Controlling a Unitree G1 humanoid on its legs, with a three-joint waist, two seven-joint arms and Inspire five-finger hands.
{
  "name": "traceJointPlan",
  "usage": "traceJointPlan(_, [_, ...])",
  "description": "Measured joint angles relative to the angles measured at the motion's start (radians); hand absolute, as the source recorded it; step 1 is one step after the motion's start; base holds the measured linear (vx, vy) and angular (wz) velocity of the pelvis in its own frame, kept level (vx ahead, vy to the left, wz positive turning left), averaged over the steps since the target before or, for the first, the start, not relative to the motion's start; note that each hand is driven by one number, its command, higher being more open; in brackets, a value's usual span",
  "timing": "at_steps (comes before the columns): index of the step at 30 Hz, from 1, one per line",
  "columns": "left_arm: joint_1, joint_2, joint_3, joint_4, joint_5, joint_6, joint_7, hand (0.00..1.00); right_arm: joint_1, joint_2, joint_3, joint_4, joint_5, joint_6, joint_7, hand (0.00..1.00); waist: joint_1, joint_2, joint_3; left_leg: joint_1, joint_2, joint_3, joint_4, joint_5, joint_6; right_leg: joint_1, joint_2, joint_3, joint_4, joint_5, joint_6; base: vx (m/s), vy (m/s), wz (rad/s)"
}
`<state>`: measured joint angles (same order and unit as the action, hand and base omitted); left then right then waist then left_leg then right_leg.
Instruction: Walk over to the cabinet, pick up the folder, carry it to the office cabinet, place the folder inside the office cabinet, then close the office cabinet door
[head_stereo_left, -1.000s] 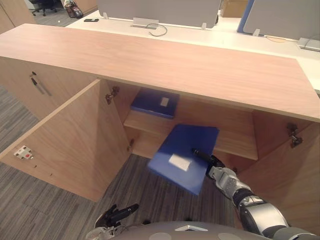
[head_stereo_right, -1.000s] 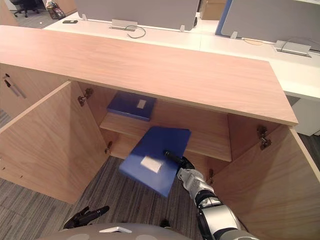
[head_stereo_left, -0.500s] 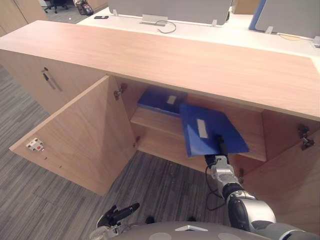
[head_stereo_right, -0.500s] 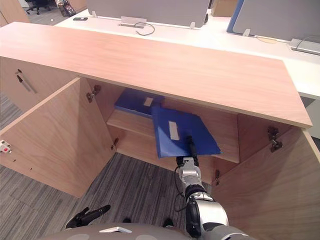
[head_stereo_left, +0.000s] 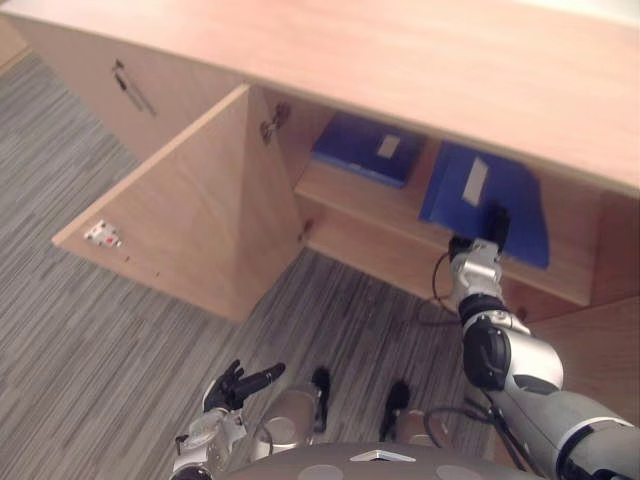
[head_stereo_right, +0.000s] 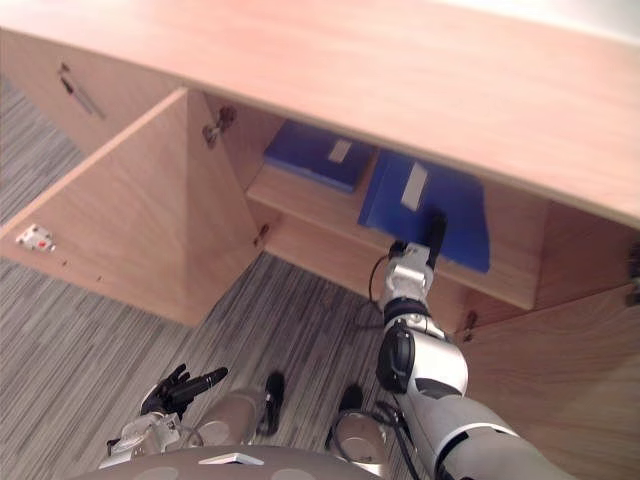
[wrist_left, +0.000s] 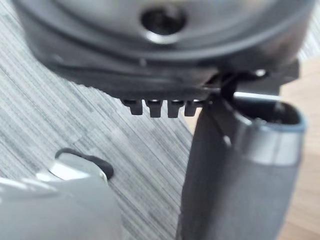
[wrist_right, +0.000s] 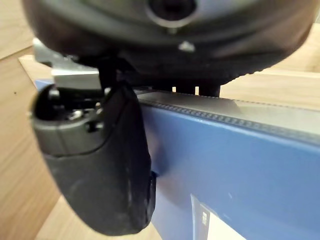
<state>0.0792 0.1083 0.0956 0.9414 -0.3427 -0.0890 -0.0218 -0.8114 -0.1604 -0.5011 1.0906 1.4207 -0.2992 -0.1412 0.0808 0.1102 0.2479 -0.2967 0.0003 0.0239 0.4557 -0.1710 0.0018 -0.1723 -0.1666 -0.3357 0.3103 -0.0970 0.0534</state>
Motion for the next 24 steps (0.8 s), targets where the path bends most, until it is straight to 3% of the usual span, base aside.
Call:
traceJointPlan(2, [0.005, -0.002, 0.003, -0.012, 0.0, 0.0, 0.003, 1.0, -0.063, 0.0, 0.026, -0.033, -0.01, 0.009, -0.006, 0.0, 0.013, 0.005, 0.005, -0.093, 0.017, 0.036, 0.11, -0.048, 0.018, -0.116, -0.023, 0.018, 0.159, -0.066, -0.004, -0.21, 0.066, -0.05])
traceJointPlan(4, [0.014, -0.017, 0.02, -0.013, 0.0, 0.001, 0.001, 1.0, -0.117, -0.001, 0.063, -0.037, -0.044, 0.021, -0.019, 0.0, 0.027, 0.005, 0.006, -0.15, 0.03, 0.061, 0.185, -0.086, 0.02, -0.193, -0.031, 0.045, 0.252, -0.102, -0.009, -0.16, 0.05, -0.32])
traceJointPlan(9, [0.038, -0.053, 0.061, -0.086, 0.0, 0.001, -0.001, 1.0, -0.205, -0.002, 0.153, -0.047, -0.12, 0.054, -0.047, 0.0, 0.024, 0.004, 0.01, -0.251, 0.05, 0.094, 0.31, -0.136, 0.026, -0.328, -0.053, 0.089, 0.413, -0.167, -0.021, -0.11, 0.023, -0.18])
traceJointPlan(16, [0.039, -0.073, 0.072, -0.143, -0.003, -0.005, 0.0, 1.0, -0.287, -0.002, 0.157, -0.047, -0.122, 0.064, -0.093, 0.0, 0.027, 0.009, 0.021, -0.366, 0.083, 0.082, 0.477, -0.195, 0.016, -0.446, -0.058, 0.097, 0.59, -0.243, -0.045, -0.03, -0.016, -0.03])
traceJointPlan(24, [0.039, -0.077, 0.074, -0.167, -0.004, -0.016, 0.007, 1.0, -0.331, -0.018, 0.107, -0.125, -0.118, 0.054, -0.161, 0.0, 0.037, 0.008, 0.024, -0.41, 0.099, 0.064, 0.523, -0.211, 0.003, -0.49, -0.059, 0.08, 0.656, -0.287, -0.069, 0.01, -0.046, 0.04])
